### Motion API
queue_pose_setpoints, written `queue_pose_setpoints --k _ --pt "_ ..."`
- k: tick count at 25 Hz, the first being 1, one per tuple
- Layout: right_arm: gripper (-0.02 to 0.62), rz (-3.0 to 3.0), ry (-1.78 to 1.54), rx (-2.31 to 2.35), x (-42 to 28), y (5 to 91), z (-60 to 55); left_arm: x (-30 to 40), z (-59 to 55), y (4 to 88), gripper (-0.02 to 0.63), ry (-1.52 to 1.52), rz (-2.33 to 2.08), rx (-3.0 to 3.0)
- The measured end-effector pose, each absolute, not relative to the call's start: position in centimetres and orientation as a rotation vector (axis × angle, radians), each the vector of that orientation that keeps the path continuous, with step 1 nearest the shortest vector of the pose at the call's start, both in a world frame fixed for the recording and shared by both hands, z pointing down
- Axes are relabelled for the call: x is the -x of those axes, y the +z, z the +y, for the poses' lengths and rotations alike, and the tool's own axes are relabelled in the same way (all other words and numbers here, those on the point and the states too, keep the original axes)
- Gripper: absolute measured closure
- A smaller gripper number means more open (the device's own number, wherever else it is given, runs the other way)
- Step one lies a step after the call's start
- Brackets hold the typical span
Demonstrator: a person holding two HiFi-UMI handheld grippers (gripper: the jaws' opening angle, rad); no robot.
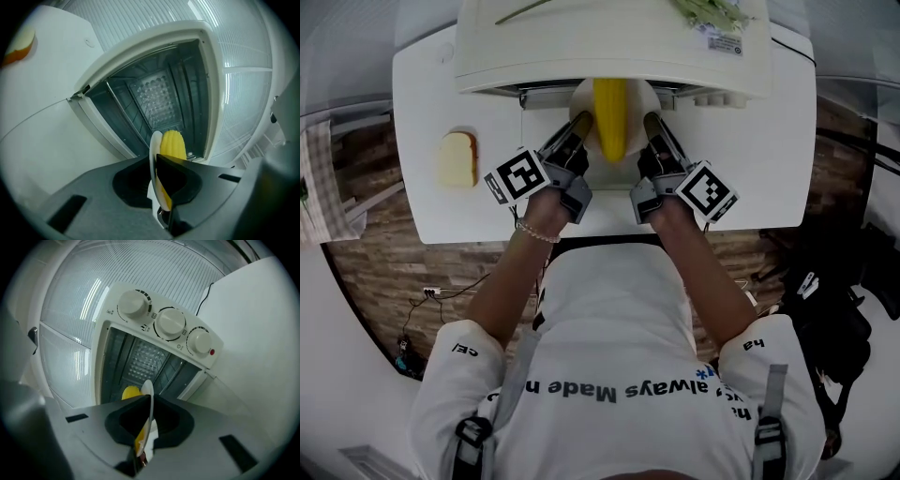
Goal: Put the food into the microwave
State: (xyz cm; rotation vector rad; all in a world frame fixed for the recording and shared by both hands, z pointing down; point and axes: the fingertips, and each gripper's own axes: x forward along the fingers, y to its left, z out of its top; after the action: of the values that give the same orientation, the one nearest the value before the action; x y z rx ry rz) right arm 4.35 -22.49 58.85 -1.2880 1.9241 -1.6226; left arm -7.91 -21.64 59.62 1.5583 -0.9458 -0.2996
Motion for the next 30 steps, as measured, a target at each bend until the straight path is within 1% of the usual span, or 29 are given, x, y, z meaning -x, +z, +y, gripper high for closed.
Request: queue_pose_setpoints --k 13,19,20,23,30 --pt "0.572 1.859 -1.646 1.305 -3.8 61.6 -24.2 8.4 -23.4 62.4 0.581 -0.306 -0.951 -1.522" --pt "0.572 1.797 -1.668 1.337 -4.2 62.2 -24.7 8.2 -23.9 62.3 0.581 -0.349 -0.931 -1.535" --pt "0.572 1.783 -1.675 1.349 -4.2 62.4 -24.7 8.1 -24.0 62.1 0.578 -0.366 -0.919 -1.536" --pt "0.572 1.773 -1.67 1.351 -4.2 62.4 -25.2 8.0 -23.8 61.7 0.532 -0.404 -0.894 -1.532" --pt "0.572 1.737 -1.639 1.332 -4.2 62.1 -26.4 6.8 -21.7 60.9 0.529 -0.498 -0.816 -1.437"
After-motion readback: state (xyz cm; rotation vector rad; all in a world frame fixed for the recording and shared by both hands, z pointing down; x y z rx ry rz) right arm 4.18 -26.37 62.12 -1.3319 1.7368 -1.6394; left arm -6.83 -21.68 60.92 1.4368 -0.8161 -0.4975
